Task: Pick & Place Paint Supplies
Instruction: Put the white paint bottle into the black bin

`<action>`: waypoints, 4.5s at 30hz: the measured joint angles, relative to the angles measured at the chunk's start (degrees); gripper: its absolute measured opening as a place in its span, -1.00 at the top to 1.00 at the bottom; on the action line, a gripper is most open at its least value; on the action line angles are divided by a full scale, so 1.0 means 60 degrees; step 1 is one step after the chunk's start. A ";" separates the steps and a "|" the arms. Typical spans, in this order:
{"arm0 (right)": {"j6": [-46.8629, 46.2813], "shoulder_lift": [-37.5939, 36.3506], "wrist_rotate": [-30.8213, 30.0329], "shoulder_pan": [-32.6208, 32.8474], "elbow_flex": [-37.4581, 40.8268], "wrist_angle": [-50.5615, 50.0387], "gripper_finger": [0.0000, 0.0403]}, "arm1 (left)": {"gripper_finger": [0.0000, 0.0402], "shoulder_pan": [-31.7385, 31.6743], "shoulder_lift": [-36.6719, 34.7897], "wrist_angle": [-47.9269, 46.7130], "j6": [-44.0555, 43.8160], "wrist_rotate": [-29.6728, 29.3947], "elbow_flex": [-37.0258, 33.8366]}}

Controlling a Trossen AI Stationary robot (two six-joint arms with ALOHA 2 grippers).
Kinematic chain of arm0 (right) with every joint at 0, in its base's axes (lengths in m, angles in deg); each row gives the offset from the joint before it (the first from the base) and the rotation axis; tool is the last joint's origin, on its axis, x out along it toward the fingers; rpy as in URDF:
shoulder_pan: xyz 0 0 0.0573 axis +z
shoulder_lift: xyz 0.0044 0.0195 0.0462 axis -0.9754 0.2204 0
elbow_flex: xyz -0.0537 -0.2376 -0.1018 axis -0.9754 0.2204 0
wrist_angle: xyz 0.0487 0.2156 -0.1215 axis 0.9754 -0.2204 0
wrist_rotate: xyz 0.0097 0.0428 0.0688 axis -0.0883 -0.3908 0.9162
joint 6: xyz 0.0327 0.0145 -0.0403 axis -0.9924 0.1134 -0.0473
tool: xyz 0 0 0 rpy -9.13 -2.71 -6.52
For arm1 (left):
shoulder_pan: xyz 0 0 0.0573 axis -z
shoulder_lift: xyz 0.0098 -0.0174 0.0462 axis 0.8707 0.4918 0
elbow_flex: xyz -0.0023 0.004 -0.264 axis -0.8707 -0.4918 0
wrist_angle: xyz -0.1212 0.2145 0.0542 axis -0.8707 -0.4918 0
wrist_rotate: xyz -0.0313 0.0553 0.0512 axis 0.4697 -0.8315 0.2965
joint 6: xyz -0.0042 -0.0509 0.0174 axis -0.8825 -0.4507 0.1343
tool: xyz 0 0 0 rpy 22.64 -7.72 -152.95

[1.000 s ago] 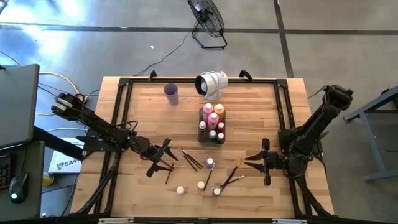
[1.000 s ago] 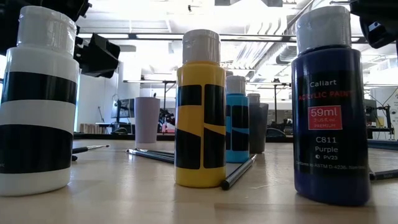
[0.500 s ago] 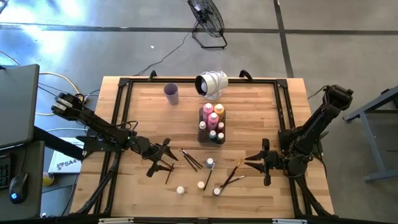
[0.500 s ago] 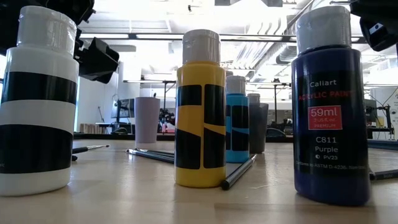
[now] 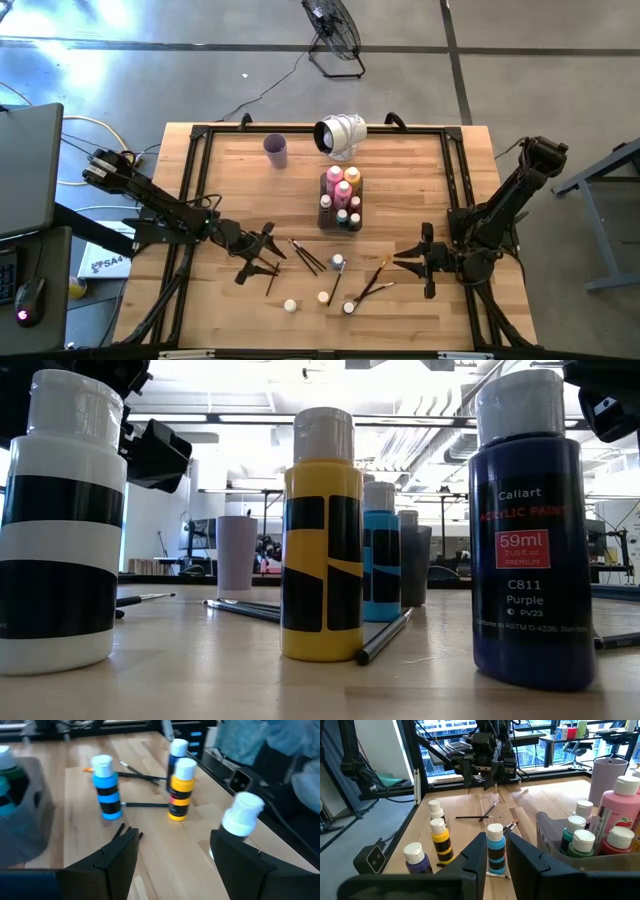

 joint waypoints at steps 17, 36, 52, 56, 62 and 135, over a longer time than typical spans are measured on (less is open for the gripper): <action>-0.0011 0.0000 -0.0025 0.0000 0.0000 0.0003 0.68 | -0.20 0.0004 0.0007 0.0097 0.2013 0.2138 0.0004; -0.0011 0.0000 -0.0022 0.0000 0.0000 0.0002 0.68 | -0.20 0.0003 0.2135 0.1922 0.1984 0.2795 0.0551; -0.0011 0.0000 0.0011 0.0000 0.0000 0.0000 0.68 | -0.20 0.0000 0.3319 0.1366 0.1389 0.3137 0.1523; 0.0004 0.0000 0.0011 0.0000 0.0000 -0.0002 0.68 | -0.20 0.0000 0.3319 0.1310 0.1338 0.3137 0.1523; 0.0018 0.0000 0.0011 0.0000 -0.0004 -0.0004 0.68 | -0.20 0.0000 0.3322 0.1329 0.1325 0.3357 0.1524; -0.0007 0.0007 0.0011 0.0004 0.0000 -0.0149 0.68 | -0.20 0.0025 0.4900 0.1798 0.1332 0.4630 0.2892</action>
